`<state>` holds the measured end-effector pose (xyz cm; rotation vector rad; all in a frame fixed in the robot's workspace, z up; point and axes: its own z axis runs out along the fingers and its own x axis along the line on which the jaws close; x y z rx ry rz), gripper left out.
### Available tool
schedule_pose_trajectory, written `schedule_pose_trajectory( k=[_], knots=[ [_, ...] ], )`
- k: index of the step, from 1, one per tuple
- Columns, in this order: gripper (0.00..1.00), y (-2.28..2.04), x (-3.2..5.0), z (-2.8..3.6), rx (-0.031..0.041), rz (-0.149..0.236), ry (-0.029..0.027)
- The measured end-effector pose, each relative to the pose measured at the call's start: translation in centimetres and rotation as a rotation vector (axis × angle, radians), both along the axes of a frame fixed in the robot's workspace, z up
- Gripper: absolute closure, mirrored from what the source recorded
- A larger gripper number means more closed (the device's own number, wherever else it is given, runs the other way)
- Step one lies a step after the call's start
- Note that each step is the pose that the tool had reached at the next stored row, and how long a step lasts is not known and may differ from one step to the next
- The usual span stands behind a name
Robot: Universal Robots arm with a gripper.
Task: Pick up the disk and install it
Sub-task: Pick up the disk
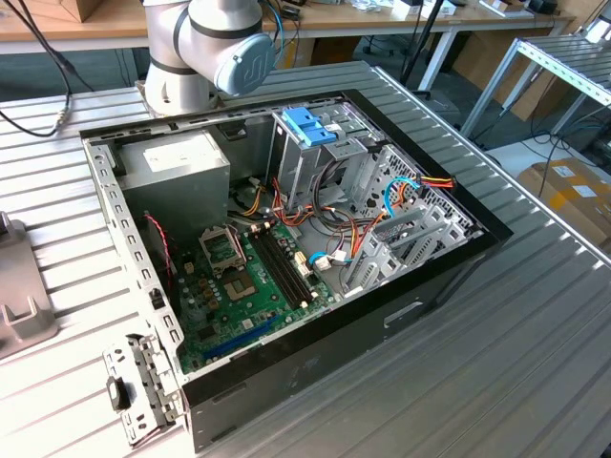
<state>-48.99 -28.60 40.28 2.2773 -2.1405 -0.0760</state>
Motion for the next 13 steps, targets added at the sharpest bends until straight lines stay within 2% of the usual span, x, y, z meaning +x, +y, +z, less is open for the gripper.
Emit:
schedule_pose_trajectory(
  k=[13],
  knots=[
    [0.63,0.0,0.0,1.23,0.0,0.0,0.0]
  ],
)
